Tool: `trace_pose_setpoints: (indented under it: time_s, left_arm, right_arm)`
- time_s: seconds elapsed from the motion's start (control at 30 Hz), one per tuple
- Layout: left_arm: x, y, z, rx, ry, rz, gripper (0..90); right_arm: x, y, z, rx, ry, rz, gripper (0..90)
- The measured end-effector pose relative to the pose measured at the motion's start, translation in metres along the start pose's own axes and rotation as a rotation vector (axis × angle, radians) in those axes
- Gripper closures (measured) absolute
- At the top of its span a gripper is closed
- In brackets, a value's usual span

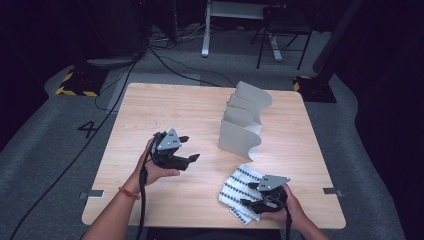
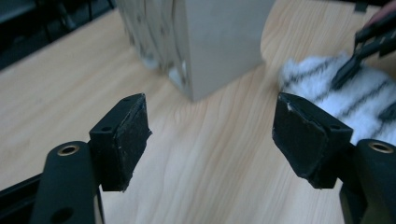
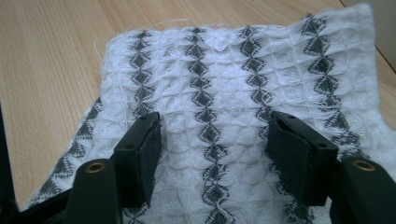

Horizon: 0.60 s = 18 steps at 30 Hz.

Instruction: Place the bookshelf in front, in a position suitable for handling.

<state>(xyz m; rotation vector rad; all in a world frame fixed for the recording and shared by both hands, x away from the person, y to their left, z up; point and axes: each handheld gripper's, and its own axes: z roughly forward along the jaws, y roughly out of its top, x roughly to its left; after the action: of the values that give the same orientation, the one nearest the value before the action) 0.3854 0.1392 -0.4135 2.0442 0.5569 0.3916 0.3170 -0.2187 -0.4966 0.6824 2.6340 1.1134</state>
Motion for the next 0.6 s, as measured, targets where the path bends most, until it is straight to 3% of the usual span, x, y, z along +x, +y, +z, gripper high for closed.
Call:
trace_pose_setpoints:
  time_s: [0.17,0.2,0.43,0.6]
  left_arm:
    - [-0.004,0.036,0.006,-0.056,-0.026,0.05,29.1]
    - [-0.007,0.05,0.012,-0.056,-0.029,0.083,29.7]
    - [-0.014,0.083,0.04,-0.031,-0.052,0.158,30.9]
    - [-0.018,0.099,0.054,-0.05,-0.082,0.191,30.8]
  right_arm:
    - [-0.002,-0.003,-0.002,-0.001,-0.007,0.006,35.8]
    - [-0.004,-0.004,-0.004,0.002,-0.013,0.012,35.8]
    - [-0.01,-0.011,-0.012,0.004,-0.038,0.033,35.8]
    - [-0.012,-0.015,-0.016,0.004,-0.051,0.05,35.8]
